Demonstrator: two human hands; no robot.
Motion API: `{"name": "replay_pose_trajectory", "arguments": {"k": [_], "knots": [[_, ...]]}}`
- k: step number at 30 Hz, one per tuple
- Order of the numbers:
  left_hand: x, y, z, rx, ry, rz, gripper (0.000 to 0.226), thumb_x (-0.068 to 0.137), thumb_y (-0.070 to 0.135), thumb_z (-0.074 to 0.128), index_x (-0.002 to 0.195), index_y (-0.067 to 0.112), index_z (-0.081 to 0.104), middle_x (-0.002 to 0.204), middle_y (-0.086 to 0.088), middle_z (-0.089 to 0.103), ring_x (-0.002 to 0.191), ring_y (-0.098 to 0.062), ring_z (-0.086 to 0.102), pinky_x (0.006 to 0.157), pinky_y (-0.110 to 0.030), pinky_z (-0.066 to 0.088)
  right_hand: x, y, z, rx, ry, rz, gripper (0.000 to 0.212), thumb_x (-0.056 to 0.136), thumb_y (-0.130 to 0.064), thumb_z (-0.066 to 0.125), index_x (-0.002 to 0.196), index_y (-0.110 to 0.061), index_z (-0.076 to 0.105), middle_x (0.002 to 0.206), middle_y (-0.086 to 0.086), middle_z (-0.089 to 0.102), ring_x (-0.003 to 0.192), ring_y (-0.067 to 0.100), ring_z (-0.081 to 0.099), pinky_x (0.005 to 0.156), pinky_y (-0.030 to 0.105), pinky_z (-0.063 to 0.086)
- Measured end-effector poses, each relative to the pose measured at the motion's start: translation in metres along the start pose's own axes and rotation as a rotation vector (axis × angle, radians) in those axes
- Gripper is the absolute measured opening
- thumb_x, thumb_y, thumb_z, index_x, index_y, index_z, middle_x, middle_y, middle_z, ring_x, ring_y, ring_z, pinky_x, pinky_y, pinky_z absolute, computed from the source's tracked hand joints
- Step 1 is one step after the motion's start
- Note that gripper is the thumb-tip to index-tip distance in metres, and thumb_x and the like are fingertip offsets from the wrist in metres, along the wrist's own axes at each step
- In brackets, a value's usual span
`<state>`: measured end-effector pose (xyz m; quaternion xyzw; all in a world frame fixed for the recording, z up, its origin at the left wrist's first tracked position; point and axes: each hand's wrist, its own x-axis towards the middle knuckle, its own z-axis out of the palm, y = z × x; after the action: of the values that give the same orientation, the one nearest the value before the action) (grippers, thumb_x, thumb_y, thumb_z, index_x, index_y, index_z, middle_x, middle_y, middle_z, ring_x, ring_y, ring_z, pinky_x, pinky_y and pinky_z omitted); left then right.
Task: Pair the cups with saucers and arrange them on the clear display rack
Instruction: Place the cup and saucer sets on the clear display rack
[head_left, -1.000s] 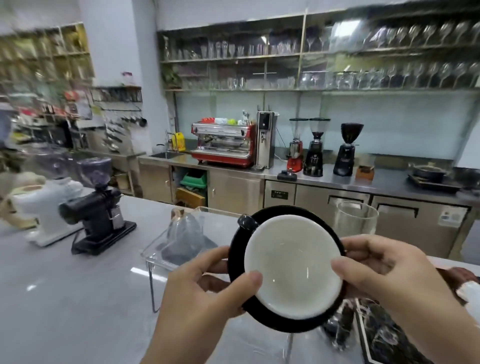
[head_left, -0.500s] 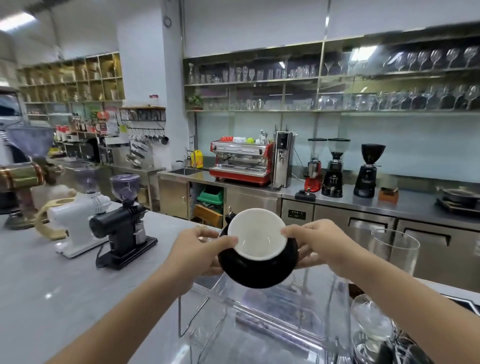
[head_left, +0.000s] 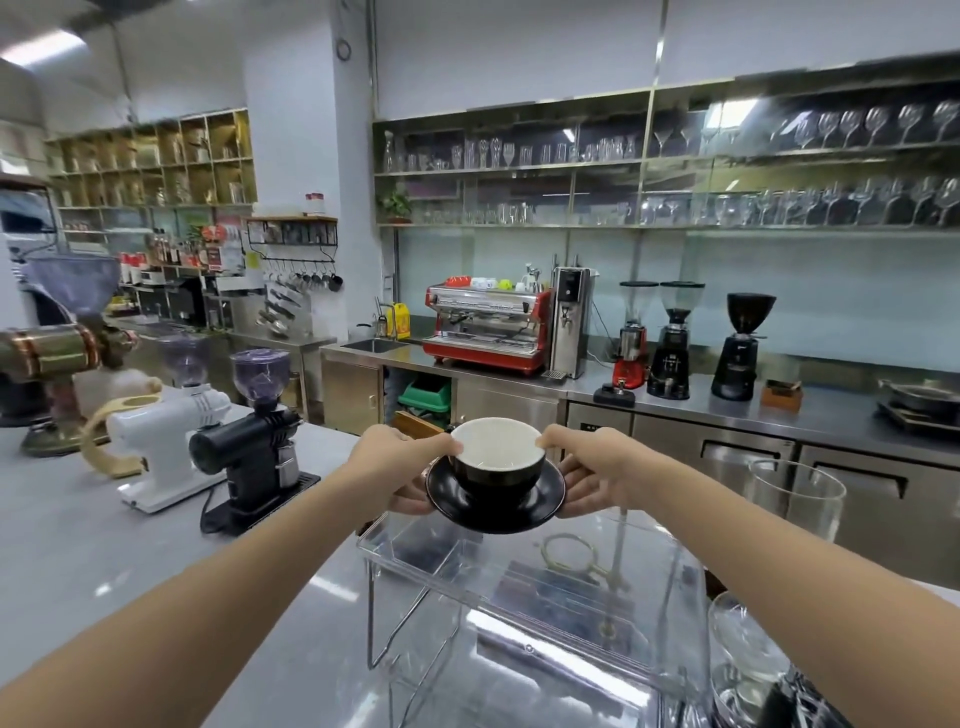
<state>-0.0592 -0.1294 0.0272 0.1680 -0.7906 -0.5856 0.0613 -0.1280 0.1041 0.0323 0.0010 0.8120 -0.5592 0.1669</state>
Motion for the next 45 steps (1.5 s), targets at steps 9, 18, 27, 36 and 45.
{"name": "replay_pose_trajectory", "arguments": {"k": [9, 18, 27, 36, 45], "knots": [[0.021, -0.01, 0.008, 0.09, -0.037, -0.091, 0.043, 0.08, 0.033, 0.082, 0.107, 0.004, 0.064, 0.087, -0.024, 0.077, 0.056, -0.028, 0.077, 0.048, -0.032, 0.061, 0.022, 0.004, 0.007, -0.047, -0.057, 0.14, 0.054, 0.078, -0.036, 0.071, 0.11, 0.005, 0.058, 0.102, 0.026, 0.072, 0.075, 0.035, 0.077, 0.058, 0.037, 0.063], [0.033, -0.011, 0.012, 0.16, -0.035, -0.089, 0.031, 0.084, 0.032, 0.079, 0.091, 0.008, 0.062, 0.082, -0.02, 0.074, 0.049, -0.023, 0.073, 0.043, -0.028, 0.059, 0.037, 0.01, 0.012, -0.061, -0.075, 0.179, 0.052, 0.081, -0.037, 0.067, 0.11, 0.005, 0.057, 0.106, 0.027, 0.07, 0.084, 0.037, 0.075, 0.061, 0.037, 0.063], [0.043, -0.014, 0.011, 0.202, -0.055, -0.049, 0.033, 0.086, 0.038, 0.079, 0.092, 0.01, 0.063, 0.088, -0.022, 0.077, 0.058, -0.024, 0.075, 0.049, -0.028, 0.062, 0.043, 0.011, 0.008, -0.076, -0.092, 0.158, 0.05, 0.084, -0.037, 0.067, 0.109, 0.006, 0.059, 0.107, 0.027, 0.07, 0.084, 0.038, 0.076, 0.064, 0.038, 0.064], [0.041, -0.013, 0.012, 0.213, -0.062, -0.058, 0.031, 0.086, 0.038, 0.079, 0.091, 0.01, 0.065, 0.089, -0.019, 0.076, 0.063, -0.025, 0.076, 0.051, -0.03, 0.063, 0.043, 0.014, 0.004, -0.094, -0.088, 0.137, 0.051, 0.084, -0.038, 0.071, 0.107, 0.006, 0.06, 0.103, 0.028, 0.071, 0.08, 0.038, 0.077, 0.067, 0.042, 0.065], [0.035, -0.01, 0.009, 0.328, 0.037, -0.004, 0.046, 0.082, 0.052, 0.077, 0.089, 0.008, 0.064, 0.087, -0.017, 0.075, 0.059, -0.024, 0.076, 0.048, -0.028, 0.061, 0.021, 0.003, 0.008, -0.218, 0.067, 0.023, 0.058, 0.082, -0.038, 0.074, 0.121, 0.001, 0.057, 0.108, 0.022, 0.067, 0.071, 0.033, 0.076, 0.056, 0.038, 0.064]]}}
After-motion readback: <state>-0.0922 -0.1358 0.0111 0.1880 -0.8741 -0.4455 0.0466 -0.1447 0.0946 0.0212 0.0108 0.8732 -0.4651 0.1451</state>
